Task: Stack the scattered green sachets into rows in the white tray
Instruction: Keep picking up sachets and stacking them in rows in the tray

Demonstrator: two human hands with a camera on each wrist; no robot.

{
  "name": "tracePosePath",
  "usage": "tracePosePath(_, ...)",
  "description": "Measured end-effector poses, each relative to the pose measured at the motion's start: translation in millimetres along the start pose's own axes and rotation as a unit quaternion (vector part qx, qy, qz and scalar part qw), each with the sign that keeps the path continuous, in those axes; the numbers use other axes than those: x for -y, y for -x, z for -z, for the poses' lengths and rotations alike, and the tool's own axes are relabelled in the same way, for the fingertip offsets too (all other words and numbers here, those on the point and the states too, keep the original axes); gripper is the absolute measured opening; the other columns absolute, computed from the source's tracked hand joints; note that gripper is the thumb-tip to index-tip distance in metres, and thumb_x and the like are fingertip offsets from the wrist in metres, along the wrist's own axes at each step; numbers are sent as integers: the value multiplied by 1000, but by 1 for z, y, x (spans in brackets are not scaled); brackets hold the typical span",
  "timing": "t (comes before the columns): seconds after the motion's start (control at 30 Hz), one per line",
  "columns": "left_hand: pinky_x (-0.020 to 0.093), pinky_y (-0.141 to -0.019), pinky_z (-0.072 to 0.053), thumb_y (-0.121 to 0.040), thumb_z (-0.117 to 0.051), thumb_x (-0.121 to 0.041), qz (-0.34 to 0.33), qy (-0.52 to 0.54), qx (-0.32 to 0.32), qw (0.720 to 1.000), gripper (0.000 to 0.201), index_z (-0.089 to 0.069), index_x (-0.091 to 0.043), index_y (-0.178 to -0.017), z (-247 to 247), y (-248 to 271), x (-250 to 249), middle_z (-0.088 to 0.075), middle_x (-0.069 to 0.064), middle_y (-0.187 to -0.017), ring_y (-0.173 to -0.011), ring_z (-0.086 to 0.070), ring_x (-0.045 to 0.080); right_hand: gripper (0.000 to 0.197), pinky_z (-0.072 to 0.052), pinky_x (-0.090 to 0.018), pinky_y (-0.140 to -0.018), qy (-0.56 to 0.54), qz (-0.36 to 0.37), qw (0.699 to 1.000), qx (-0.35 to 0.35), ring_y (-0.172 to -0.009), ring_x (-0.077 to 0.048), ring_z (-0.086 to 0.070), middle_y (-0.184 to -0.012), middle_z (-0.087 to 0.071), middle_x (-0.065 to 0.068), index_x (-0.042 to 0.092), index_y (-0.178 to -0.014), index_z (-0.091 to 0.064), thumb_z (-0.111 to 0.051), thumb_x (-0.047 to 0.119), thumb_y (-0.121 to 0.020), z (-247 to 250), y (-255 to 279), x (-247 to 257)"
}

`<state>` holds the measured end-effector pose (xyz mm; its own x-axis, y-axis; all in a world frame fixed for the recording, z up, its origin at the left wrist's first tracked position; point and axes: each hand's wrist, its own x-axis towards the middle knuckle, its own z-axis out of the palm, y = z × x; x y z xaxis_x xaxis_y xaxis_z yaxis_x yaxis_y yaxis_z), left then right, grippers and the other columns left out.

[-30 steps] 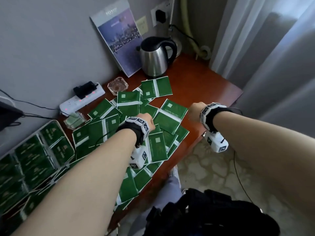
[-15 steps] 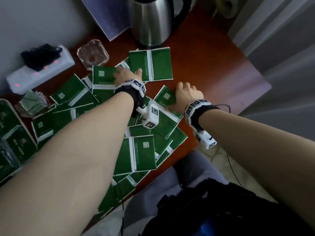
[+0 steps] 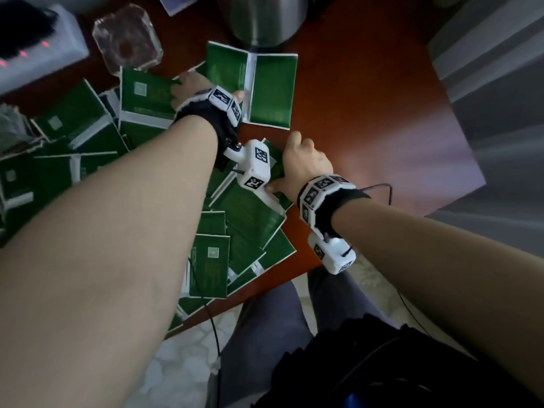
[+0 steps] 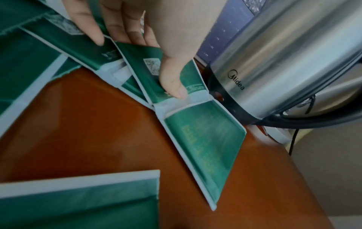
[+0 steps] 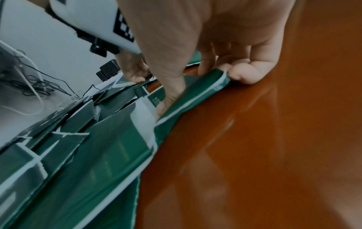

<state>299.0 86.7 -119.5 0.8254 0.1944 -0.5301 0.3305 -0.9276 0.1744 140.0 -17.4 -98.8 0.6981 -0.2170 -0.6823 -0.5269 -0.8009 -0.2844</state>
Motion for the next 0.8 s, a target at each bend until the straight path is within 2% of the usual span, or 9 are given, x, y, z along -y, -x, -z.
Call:
tracePosePath(0.1,40,-109,-37,-71,-74,-66,34,22,-21,999,114,-22,-3,-149,-2,4,5,-36,17,-151,-137,-41,31,79,-52,-47,-80,-15,8,1000,11,-104,-37,-58,-115,-53,-14,8,-118,-36,-88,38,-68,1,-1,0)
tracePosePath(0.2,37,-106,-41,-69,-80,-59,26,82,-54,995,105,-28,-7,-143,-4,11,3,-44,14,-145,-130,-48,30,74,-54,-51,-83,-15,16,1000,16,-102,-36,-59,-111,-57,-15,7,-114,-35,-88,34,-70,2,-3,2)
tracePosePath(0.33,35,-106,-41,-71,-82,-53,31,115,-56,991,98,-28,-9,-140,-6,13,5,-46,11,-141,-128,-50,28,74,-54,-51,-83,-9,13,1000,19,-98,-34,-58,-103,-57,-13,11,-104,-27,-88,33,-69,1,-7,3)
tracePosePath(0.43,34,-107,-43,-72,-83,-49,23,110,-75,991,96,-29,-8,-140,-5,17,4,-47,12,-140,-127,-51,28,71,-51,-50,-82,17,18,1000,1,-87,-30,-57,-88,-52,-7,12,-104,-25,-86,30,-72,-1,-9,3)
tracePosePath(0.53,39,-107,-42,-75,-83,-43,8,27,-50,998,95,-31,0,-143,-1,25,3,-50,16,-141,-129,-50,31,63,-50,-50,-85,35,38,999,9,-84,-30,-57,-92,-55,-6,9,-116,-37,-82,30,-77,3,-10,-5)
tracePosePath(0.6,43,-109,-40,-83,-79,-33,10,-40,-10,999,87,-30,4,-145,4,34,1,-44,19,-146,-134,-45,33,53,-56,-45,-79,40,51,998,21,-84,-29,-62,-97,-61,-7,9,-113,-48,-82,29,-77,13,-10,-17)
tracePosePath(0.7,44,-106,-42,-92,-69,-31,-16,-84,22,996,61,-45,2,-137,9,45,0,-50,18,-141,-131,-49,34,32,-54,-33,-61,77,51,995,28,-72,-24,-62,-90,-64,-9,12,-96,-56,-80,26,-81,39,-9,-45)
tracePosePath(0.8,50,-100,-47,-89,-68,-23,-52,-137,29,989,42,-59,5,-119,12,62,-4,-60,23,-125,-118,-57,39,27,-55,-37,-63,124,40,991,-13,-76,-30,-62,-92,-64,-12,12,-97,-56,-76,26,-84,69,-6,-74)
